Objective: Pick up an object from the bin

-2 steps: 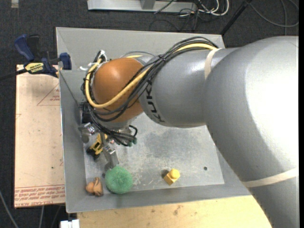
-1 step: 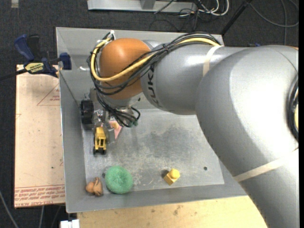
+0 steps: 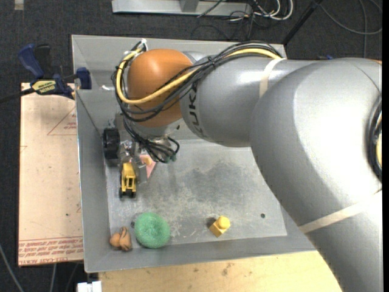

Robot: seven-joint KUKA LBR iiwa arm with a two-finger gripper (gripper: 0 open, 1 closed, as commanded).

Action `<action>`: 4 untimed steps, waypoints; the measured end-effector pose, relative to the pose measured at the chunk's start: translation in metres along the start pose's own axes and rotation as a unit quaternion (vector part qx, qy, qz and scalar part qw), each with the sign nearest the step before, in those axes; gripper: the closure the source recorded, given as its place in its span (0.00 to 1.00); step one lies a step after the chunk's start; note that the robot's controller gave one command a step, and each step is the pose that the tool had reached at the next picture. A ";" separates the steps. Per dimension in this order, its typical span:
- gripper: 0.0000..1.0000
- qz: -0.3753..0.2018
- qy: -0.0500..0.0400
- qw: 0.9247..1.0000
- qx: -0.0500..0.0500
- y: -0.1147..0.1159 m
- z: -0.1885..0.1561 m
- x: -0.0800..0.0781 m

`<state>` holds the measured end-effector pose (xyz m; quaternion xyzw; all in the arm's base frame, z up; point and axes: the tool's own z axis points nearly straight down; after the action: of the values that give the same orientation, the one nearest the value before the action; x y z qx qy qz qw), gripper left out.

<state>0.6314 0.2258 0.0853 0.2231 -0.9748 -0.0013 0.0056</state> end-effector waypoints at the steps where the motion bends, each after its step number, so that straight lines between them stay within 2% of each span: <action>1: 1.00 -0.014 -0.008 1.000 0.002 0.020 -0.145 0.030; 2: 1.00 -0.014 -0.007 1.000 0.002 0.020 -0.144 0.031; 3: 1.00 -0.041 -0.007 0.999 0.002 0.037 -0.185 0.032; 4: 1.00 -0.041 -0.007 0.999 0.002 0.037 -0.185 0.032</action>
Offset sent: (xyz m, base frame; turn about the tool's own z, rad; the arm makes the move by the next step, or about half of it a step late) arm 0.0000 0.0000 0.0000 0.0000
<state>0.5883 0.2455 0.2704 0.2632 -0.9647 -0.0011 -0.0016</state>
